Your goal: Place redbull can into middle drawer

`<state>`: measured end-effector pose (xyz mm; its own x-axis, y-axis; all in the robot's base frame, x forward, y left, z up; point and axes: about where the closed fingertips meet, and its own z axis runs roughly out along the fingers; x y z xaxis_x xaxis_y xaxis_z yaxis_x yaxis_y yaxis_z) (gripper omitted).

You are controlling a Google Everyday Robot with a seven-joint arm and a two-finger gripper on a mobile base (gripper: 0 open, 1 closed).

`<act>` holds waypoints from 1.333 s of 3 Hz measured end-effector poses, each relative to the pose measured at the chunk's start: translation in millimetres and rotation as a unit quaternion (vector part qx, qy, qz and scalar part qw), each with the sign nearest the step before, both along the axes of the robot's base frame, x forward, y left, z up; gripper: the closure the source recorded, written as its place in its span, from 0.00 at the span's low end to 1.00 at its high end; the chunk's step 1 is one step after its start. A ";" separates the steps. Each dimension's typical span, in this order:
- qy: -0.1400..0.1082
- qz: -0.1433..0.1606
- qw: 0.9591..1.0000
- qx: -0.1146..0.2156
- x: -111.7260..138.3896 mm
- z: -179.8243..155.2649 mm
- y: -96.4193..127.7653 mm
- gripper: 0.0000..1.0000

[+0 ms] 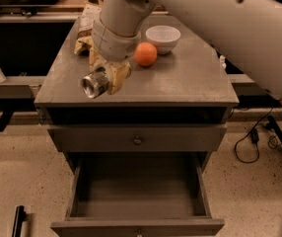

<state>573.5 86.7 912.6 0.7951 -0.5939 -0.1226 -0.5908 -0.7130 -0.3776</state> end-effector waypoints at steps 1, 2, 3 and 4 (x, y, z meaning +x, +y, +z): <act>0.040 -0.120 0.991 0.042 -41.8 -8.6 -38.9 1.00; 0.084 -0.172 0.981 0.023 -57.5 -45.2 -57.2 1.00; 0.084 -0.171 0.981 0.022 -57.7 -45.2 -56.0 1.00; 0.096 -0.209 0.973 0.007 -49.4 -68.4 -61.7 1.00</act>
Offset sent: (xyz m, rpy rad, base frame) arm -0.0346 -0.0318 -0.0029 0.0754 0.0593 -0.1954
